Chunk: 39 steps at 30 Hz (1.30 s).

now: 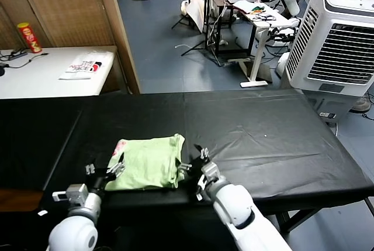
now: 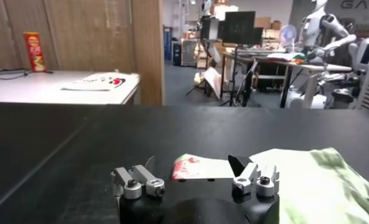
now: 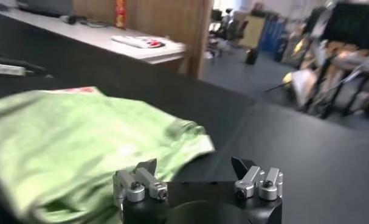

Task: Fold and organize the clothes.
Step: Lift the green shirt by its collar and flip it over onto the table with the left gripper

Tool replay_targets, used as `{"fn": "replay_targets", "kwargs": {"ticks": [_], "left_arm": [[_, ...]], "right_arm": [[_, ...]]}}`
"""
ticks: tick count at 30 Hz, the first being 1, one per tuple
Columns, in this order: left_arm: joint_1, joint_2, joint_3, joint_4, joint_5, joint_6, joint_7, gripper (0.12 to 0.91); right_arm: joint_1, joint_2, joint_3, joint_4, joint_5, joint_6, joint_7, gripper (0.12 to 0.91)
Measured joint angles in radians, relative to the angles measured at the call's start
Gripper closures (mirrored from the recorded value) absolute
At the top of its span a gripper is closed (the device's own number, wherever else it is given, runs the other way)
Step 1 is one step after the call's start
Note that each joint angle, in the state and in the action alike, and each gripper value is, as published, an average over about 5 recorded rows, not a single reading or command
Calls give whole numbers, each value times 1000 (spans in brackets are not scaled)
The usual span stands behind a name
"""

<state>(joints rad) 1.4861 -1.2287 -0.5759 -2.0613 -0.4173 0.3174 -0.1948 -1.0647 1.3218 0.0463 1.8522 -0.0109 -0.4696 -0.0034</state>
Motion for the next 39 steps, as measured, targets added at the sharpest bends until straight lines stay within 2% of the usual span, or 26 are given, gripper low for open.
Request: {"fn": "replay_targets", "kwargs": {"ticks": [10,27,30,39], "left_arm": [[-20,-28,-15,41,-102,-9,1,232],[-38,-65,-86,104,-475,-17,5,239],[-38,-75,-95,113,-506,-15,5,321],[-45,-105,-99,128,-524,-13,8,767]], "right_arm": [[-68,1,72,76,49,32,0,227],[-159,-3,99,158,56,54,-14,227],[-165,-3,101,163,56,55,-16,227],[-185,-2,107,176,51,59,-16,227]]}}
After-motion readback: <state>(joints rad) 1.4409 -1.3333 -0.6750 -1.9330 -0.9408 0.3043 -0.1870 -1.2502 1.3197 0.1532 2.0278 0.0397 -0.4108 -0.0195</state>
